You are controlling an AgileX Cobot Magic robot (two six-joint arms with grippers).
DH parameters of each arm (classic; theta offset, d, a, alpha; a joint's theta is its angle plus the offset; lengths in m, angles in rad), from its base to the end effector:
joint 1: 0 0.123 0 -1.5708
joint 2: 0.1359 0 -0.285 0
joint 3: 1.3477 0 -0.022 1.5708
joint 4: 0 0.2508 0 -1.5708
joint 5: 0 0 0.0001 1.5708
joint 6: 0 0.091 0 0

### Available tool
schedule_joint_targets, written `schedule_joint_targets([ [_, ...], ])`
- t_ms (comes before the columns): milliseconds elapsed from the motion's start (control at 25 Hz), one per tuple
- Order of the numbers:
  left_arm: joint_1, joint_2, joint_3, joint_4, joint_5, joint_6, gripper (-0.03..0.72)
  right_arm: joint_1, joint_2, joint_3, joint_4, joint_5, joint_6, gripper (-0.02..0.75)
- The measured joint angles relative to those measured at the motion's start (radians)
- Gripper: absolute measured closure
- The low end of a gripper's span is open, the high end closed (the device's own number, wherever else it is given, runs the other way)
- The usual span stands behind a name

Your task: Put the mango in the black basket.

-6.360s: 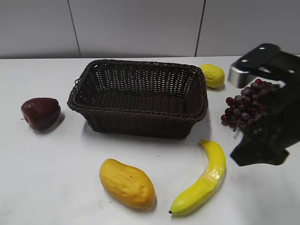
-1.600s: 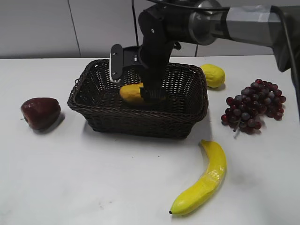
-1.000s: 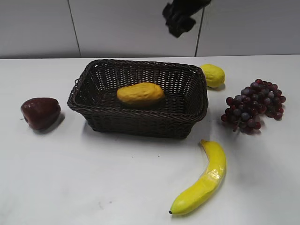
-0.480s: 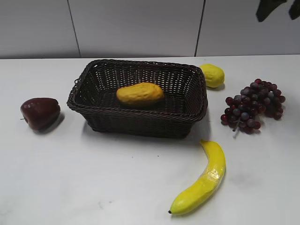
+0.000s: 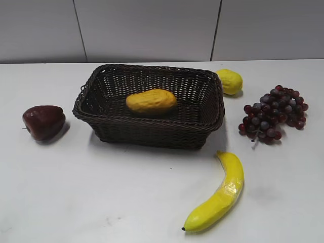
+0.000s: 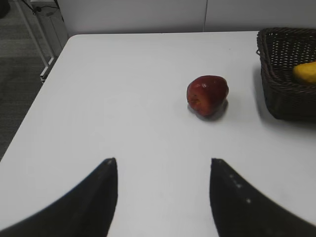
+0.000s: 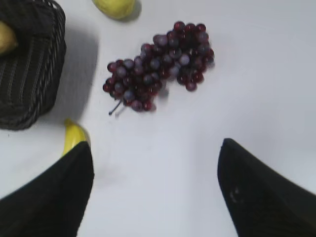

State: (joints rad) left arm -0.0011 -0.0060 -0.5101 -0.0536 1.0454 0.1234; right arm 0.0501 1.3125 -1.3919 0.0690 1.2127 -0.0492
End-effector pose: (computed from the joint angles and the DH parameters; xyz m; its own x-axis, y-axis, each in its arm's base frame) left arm -0.0064 -0.0042 0.2814 -0.4211 0.0967 -0.9018 0.0840 0.9942 0.0674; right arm 0.2537 0.0186 0.3905 -0.8617 -0.0682 -0.5029 -0.1039 0.9936 0.0433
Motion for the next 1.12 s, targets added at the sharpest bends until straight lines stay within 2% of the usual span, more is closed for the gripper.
schedule_joint_targets([
  [320,0.0,0.0,0.0,0.0,0.0,0.0,0.238,0.0,-0.428,0.423,-0.011,-0.001,0.0,0.142],
  [600,0.0,0.0,0.0,0.0,0.0,0.0,0.238,0.0,-0.716,0.703,-0.016,-0.011,0.0,0.142],
  [800,0.0,0.0,0.0,0.0,0.0,0.0,0.238,0.0,-0.88,0.833,-0.017,-0.024,-0.001,0.142],
  [1120,0.0,0.0,0.0,0.0,0.0,0.0,0.238,0.0,-1.083,0.857,-0.008,-0.069,-0.033,0.142],
])
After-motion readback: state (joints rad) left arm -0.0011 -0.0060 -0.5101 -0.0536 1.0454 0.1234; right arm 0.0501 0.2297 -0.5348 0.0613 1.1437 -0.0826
